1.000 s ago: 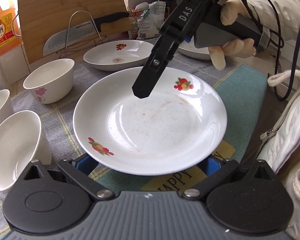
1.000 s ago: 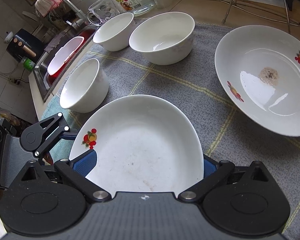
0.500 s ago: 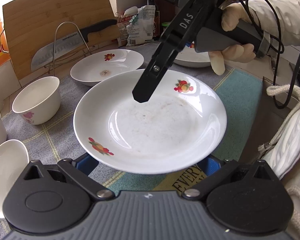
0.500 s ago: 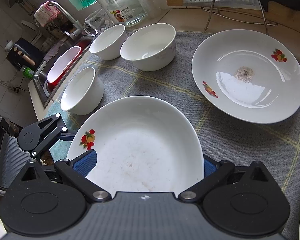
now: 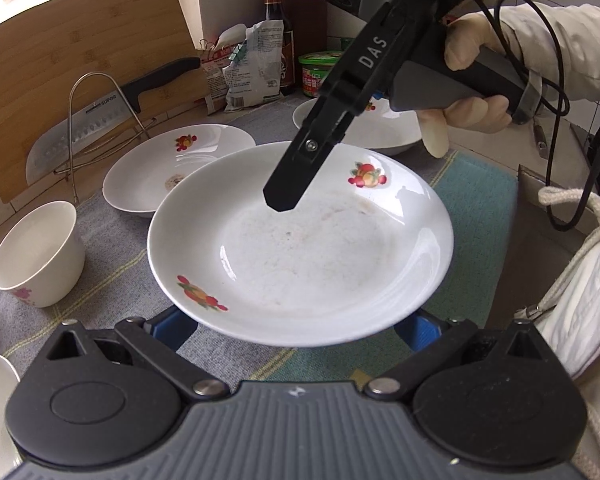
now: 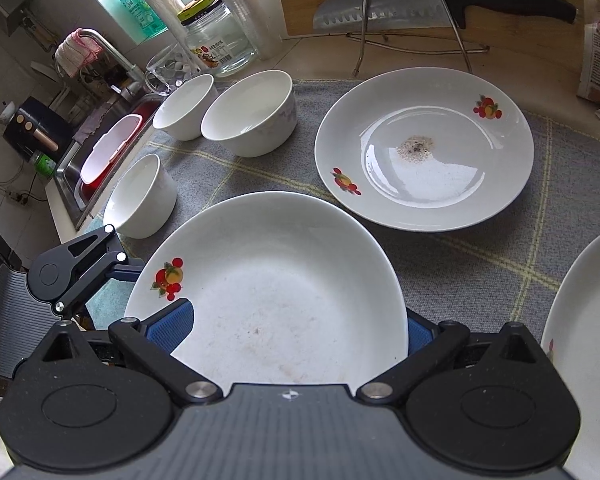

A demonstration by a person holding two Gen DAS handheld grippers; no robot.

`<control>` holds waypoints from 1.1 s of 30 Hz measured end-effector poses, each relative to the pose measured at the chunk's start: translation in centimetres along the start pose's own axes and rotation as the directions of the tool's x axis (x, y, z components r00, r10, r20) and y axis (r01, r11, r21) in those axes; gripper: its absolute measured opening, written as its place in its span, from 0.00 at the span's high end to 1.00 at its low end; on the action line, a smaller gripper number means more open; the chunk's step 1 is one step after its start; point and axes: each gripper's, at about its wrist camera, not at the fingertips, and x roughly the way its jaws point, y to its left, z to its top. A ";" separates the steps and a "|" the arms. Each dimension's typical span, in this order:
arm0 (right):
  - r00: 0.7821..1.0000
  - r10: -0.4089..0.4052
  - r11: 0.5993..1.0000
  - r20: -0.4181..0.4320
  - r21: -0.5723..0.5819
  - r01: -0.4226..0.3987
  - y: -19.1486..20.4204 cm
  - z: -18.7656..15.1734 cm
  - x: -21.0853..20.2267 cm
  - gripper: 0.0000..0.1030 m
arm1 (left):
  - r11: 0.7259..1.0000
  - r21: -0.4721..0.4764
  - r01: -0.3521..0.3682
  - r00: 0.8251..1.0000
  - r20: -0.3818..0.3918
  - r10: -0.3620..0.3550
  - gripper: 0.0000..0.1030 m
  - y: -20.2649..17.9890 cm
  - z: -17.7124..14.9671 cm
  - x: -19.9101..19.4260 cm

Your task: Organize plates and bowls

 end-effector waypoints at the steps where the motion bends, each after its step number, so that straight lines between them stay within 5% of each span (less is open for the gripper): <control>1: 1.000 -0.003 1.000 0.003 0.003 0.003 -0.2 -0.1 -0.2 0.00 | 1.000 0.001 0.004 1.000 0.000 -0.004 0.00 -0.2 0.3 0.3; 33: 0.993 -0.059 0.997 0.100 0.056 0.053 -10.0 -2.9 -8.7 0.00 | 0.997 0.062 0.054 0.999 -0.010 -0.053 0.00 -5.2 8.0 7.8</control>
